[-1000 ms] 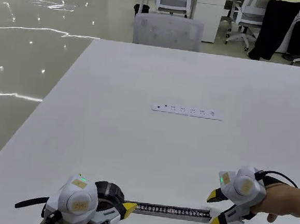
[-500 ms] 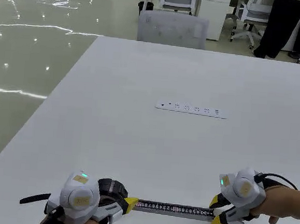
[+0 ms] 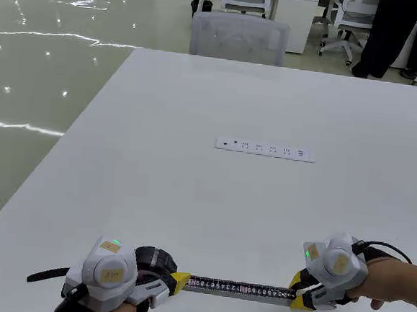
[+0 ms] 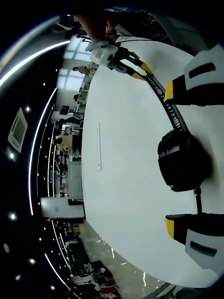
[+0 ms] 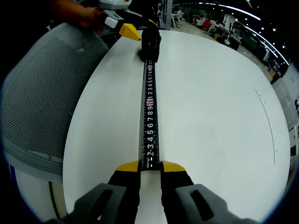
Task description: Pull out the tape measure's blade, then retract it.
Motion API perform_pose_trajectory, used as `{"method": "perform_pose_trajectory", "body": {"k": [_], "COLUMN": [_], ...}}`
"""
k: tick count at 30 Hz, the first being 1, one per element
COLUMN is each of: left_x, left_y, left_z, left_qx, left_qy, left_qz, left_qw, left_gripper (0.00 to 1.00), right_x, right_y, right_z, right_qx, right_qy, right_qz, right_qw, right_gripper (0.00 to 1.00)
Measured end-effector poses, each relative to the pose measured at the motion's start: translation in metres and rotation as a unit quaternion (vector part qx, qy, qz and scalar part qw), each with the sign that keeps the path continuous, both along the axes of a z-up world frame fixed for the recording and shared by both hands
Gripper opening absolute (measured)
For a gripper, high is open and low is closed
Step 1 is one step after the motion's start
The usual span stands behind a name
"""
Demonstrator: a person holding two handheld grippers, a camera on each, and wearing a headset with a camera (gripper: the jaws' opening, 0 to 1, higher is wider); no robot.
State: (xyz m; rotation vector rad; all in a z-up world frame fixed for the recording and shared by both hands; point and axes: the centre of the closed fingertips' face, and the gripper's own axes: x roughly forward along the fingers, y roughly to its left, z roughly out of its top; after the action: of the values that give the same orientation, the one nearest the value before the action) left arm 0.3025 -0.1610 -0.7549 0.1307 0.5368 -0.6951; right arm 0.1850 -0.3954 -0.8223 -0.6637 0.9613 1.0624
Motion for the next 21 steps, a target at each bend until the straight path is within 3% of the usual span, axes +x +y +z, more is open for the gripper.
{"method": "perform_pose_trajectory", "body": {"k": [6,13,16,18,21], "left_x": [-0.001,-0.004,-0.003,-0.004,-0.003], "left_y": [0.0,0.001,0.006,0.009,0.007], "left_z": [0.0,-0.005,-0.012,-0.018,-0.021], "left_qx": [-0.001,0.004,0.008,0.01,0.011], "left_qy": [0.005,0.02,0.034,0.06,0.064], "left_qz": [0.001,0.004,0.018,0.03,0.032], "left_qw": [1.0,0.9998,0.9992,0.9977,0.9974], "left_gripper": [0.9,0.83,0.79,0.72,0.7], "right_x": [0.0,0.001,0.0,0.001,0.0], "right_y": [0.001,0.0,0.001,0.001,0.001], "right_z": [-0.001,-0.002,-0.002,-0.001,-0.002], "right_qx": [-0.021,-0.006,-0.003,-0.004,-0.007], "right_qy": [0.0,0.007,0.008,0.005,0.007], "right_qz": [0.0,-0.028,-0.036,-0.032,-0.034], "right_qw": [0.9998,0.9996,0.9993,0.9995,0.9994], "right_gripper": [0.14,0.14,0.14,0.14,0.14]}}
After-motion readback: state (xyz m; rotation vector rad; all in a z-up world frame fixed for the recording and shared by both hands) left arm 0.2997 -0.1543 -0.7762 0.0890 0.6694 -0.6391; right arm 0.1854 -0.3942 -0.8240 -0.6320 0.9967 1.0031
